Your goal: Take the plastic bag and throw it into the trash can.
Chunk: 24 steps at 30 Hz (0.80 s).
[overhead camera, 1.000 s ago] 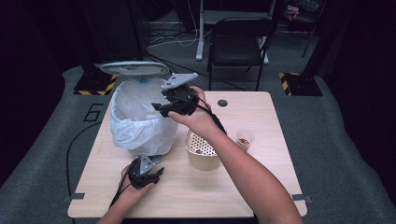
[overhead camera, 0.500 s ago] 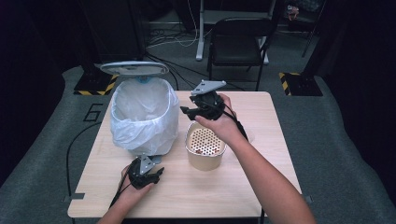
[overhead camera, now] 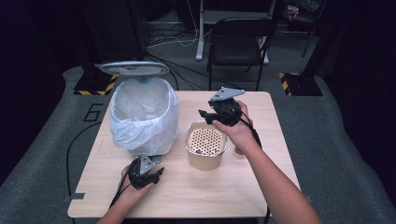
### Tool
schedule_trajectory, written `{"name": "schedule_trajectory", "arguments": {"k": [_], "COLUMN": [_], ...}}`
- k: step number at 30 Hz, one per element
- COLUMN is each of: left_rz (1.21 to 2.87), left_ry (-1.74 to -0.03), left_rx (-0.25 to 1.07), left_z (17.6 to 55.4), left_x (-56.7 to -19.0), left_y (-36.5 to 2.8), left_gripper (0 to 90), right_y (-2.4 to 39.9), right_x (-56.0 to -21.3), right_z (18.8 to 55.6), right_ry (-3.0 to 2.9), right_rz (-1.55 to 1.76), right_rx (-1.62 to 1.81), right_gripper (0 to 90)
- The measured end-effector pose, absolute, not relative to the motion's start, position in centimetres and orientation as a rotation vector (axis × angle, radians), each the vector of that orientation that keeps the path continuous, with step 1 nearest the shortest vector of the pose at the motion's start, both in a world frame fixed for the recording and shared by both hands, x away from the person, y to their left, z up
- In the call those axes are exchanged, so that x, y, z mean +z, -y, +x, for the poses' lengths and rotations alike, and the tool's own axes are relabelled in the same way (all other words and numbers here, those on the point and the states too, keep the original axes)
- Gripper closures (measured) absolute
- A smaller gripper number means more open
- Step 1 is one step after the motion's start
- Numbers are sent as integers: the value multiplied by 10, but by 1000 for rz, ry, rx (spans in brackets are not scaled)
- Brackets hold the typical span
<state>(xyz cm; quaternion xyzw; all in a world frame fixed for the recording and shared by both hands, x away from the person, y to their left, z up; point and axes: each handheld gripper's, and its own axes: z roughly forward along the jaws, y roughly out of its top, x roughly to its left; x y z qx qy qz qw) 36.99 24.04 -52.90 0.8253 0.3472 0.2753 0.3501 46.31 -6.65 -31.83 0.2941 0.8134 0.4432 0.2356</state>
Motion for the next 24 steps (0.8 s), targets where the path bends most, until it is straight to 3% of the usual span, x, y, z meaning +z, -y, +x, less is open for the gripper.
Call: {"name": "schedule_trajectory", "arguments": {"k": [24], "left_rz": [2141], "left_ry": [-900], "left_rx": [708], "left_z": [370], "left_x": [-529], "left_y": [-241], "left_gripper": [366], "right_y": [118], "right_x": [-374], "right_z": [477], "right_ry": [-2217], "right_rz": [1051], "right_rx": [1142], "right_gripper": [527]}}
